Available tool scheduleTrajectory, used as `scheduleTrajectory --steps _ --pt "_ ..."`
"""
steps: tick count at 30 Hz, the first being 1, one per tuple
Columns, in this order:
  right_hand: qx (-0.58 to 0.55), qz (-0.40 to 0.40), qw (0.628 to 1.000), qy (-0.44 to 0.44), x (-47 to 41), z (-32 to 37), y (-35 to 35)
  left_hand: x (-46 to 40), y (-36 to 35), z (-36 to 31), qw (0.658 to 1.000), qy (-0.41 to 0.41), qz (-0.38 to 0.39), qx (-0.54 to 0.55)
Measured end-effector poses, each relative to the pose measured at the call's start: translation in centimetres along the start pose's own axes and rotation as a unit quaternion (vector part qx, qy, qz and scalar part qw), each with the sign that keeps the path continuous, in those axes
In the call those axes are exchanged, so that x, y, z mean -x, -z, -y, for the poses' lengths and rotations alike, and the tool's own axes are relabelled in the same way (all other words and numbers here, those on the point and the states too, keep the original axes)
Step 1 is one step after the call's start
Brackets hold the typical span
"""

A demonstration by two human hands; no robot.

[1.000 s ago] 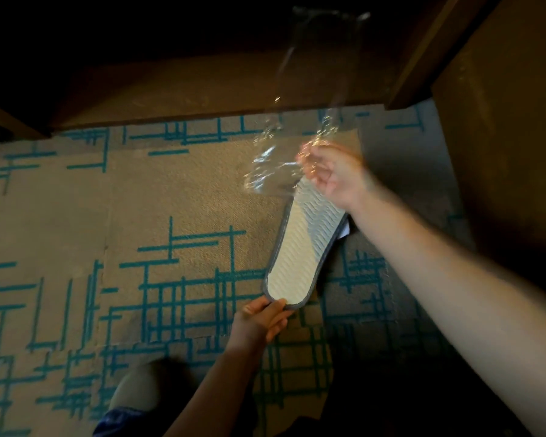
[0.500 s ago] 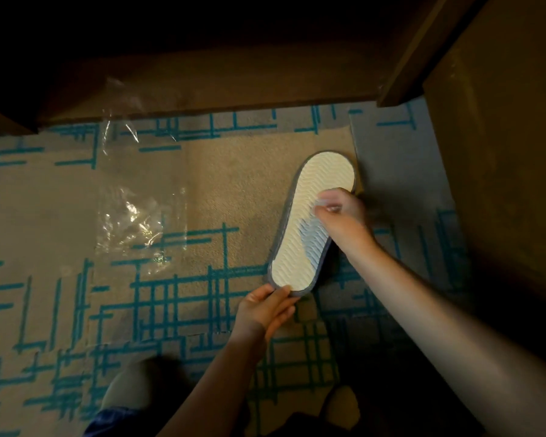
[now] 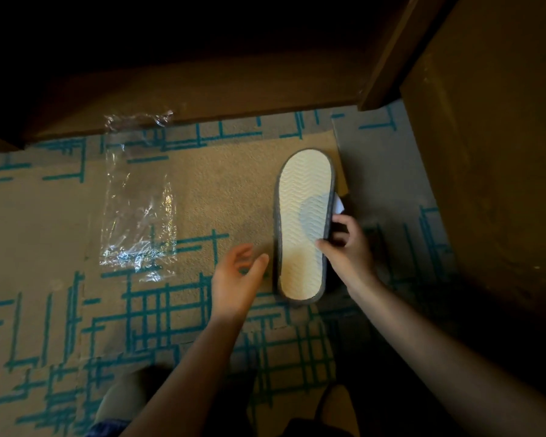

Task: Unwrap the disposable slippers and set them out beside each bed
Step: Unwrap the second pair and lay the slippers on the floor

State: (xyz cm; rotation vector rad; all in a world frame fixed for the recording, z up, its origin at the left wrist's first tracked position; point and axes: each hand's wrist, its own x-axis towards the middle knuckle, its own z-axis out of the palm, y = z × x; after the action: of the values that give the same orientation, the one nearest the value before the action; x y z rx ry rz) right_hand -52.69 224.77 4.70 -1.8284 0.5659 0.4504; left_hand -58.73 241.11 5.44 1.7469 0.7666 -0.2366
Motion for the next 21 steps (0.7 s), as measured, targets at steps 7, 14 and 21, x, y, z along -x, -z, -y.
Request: scheduleTrajectory --steps 7,14,21 --pt "-0.039 0.027 0.996 0.076 1.2 1.3 -1.2 -0.2 -3.4 -2.0 0.974 -0.093 0.100 -0.182" --pt "-0.033 0.056 0.996 0.067 1.0 1.0 -1.1 -0.4 -2.8 -1.7 0.982 -0.052 0.122 -0.136" --pt "-0.016 -0.026 0.997 0.072 -0.3 1.5 1.9 -0.7 0.3 -0.6 0.964 0.130 0.129 0.194"
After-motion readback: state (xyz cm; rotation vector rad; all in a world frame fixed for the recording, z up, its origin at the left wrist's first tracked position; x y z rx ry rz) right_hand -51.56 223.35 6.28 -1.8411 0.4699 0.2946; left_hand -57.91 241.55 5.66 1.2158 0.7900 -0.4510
